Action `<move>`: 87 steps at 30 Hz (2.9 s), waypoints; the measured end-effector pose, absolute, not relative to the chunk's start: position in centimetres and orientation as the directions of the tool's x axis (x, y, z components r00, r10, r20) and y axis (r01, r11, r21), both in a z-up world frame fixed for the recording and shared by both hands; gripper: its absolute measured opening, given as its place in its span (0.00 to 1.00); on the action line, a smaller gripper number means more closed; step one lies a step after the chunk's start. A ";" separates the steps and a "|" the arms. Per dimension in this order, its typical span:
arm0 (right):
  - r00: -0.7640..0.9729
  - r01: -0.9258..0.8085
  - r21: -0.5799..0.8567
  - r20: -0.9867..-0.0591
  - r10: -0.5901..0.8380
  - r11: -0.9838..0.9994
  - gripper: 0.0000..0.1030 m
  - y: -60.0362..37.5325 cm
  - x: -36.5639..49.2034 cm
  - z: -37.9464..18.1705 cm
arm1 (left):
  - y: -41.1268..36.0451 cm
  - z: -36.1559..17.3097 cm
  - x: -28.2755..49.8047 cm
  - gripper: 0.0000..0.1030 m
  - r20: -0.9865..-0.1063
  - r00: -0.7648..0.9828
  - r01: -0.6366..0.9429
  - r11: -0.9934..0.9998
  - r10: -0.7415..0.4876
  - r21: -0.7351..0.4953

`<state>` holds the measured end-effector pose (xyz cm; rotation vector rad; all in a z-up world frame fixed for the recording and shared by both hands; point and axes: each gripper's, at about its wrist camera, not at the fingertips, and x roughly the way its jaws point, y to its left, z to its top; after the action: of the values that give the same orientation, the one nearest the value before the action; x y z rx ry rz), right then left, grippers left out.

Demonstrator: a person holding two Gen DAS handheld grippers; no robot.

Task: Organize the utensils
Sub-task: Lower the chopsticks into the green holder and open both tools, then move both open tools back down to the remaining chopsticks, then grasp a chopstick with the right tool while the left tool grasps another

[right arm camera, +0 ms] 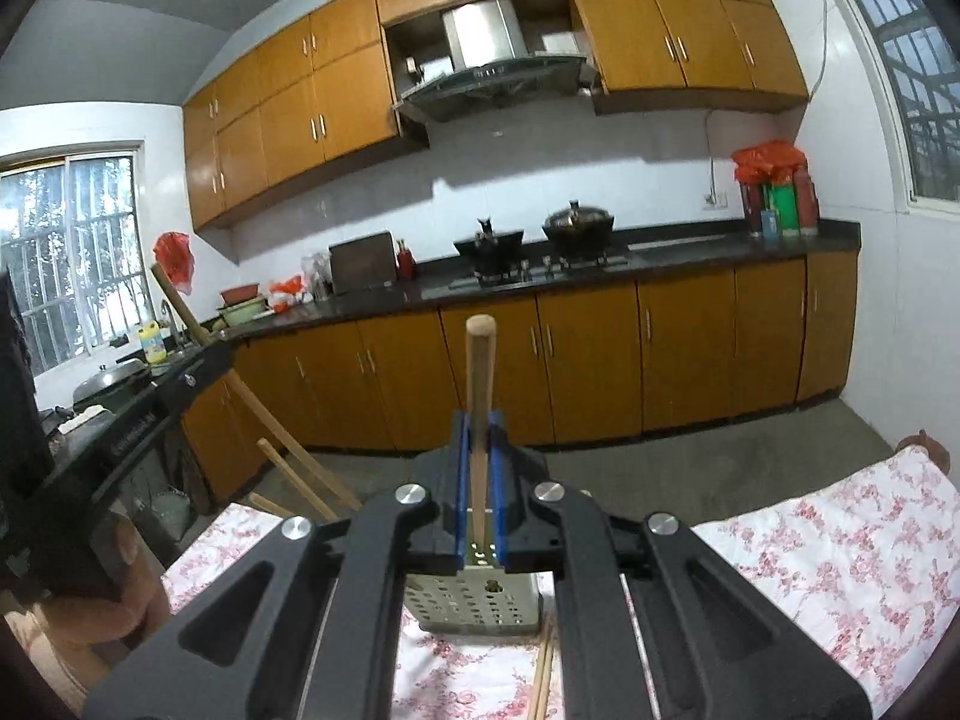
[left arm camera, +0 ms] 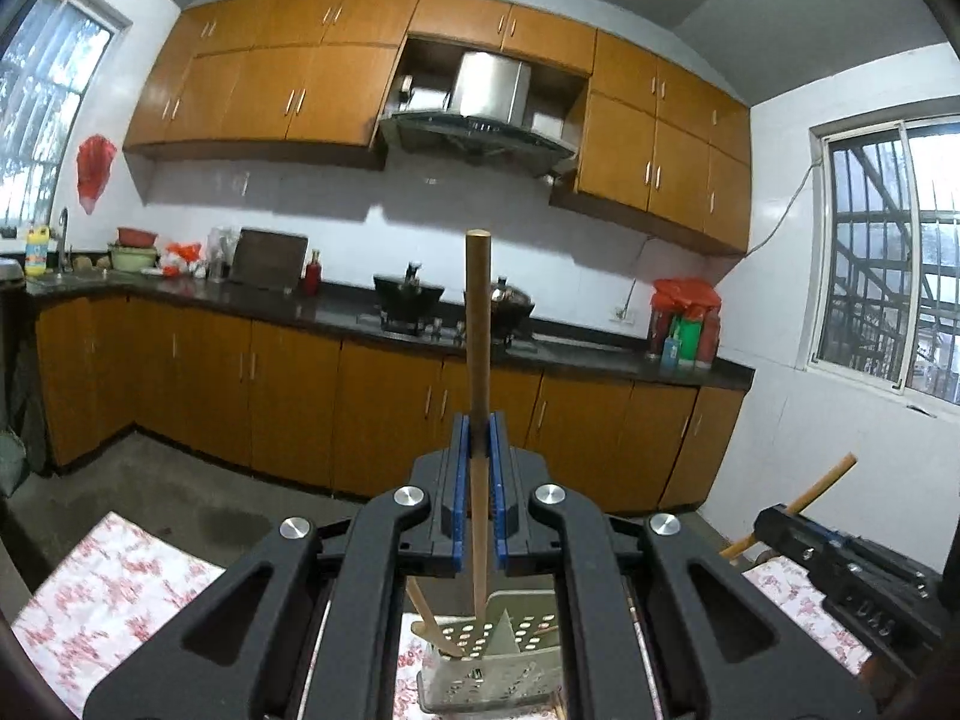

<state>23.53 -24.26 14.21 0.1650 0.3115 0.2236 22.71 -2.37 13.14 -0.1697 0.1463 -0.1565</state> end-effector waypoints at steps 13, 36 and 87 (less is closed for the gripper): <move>0.915 -0.190 0.189 -0.322 0.243 0.963 0.10 -23.1 24.8 13.0 | -1.6 11.6 23.3 0.26 -0.218 0.957 0.148 0.968 -0.192 -0.200; 0.798 -0.050 0.192 -0.583 0.155 0.980 0.18 -27.7 18.3 1.0 | 4.4 3.8 17.1 0.35 -0.481 0.876 -0.034 0.989 -0.040 -0.145; 0.630 -0.012 0.119 -0.770 0.101 0.993 0.08 -26.1 18.3 -9.4 | 1.5 -9.1 18.2 0.08 -0.781 0.620 0.050 0.997 -0.075 -0.057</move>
<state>18.28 -26.06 -9.41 0.1062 0.8878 0.0649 18.19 1.47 -9.06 -0.0308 0.8996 -0.0718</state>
